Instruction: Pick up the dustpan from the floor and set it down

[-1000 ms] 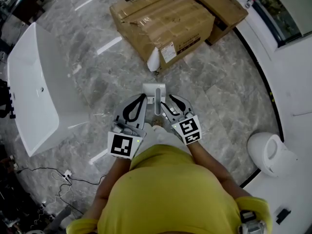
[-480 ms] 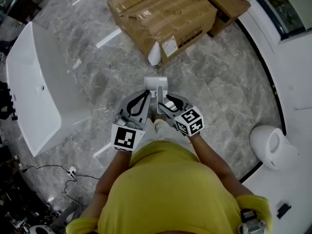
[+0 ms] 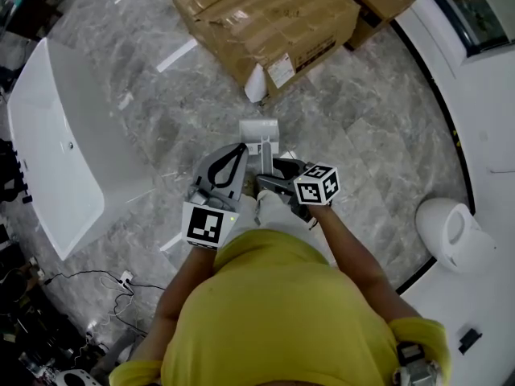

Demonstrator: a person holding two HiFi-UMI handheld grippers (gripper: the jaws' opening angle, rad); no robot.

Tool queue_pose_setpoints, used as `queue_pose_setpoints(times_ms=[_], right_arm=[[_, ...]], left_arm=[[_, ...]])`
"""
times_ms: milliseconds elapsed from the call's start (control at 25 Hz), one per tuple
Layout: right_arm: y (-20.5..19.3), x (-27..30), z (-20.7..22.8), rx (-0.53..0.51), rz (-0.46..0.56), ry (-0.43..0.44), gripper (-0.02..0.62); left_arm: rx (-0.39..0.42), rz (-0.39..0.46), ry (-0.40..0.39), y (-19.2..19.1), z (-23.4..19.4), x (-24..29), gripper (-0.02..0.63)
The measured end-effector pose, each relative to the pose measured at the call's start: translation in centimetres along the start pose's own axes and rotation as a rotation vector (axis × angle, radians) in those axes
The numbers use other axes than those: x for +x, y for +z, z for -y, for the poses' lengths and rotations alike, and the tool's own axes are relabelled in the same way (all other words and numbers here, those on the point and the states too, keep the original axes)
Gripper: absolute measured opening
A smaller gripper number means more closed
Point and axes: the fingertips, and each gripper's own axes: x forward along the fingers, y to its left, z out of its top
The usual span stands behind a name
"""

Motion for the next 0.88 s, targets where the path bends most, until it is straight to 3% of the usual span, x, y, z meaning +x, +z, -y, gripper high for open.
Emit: queue_pose_setpoints(times_ms=[120, 280, 480, 680, 880], right_arm=[[-0.3, 0.7, -0.3, 0.078, -0.02, 0.082, 0.31], [-0.3, 1.5, -0.6, 0.087, -0.04, 0.138, 0.29], [1.0, 1.9, -1.0, 0.127, 0.019, 0.193, 0.212], [1.1, 2.2, -1.1, 0.117, -0.002, 0.176, 0.165], [2.0, 2.1, -2.2, 0.119, 0.023, 0.186, 0.16]], left_arm=[[-0.002, -0.004, 0.003, 0.1, -0.5, 0.4, 0.003], [0.008, -0.008, 0.009, 0.2, -1.3, 0.6, 0.003], [0.006, -0.017, 0.014, -0.3, -1.7, 0.3, 0.003], [0.005, -0.017, 0.02, -0.4, -2.1, -0.1, 0.003], [0.004, -0.022, 0.017, -0.8, -2.4, -0.5, 0.003]])
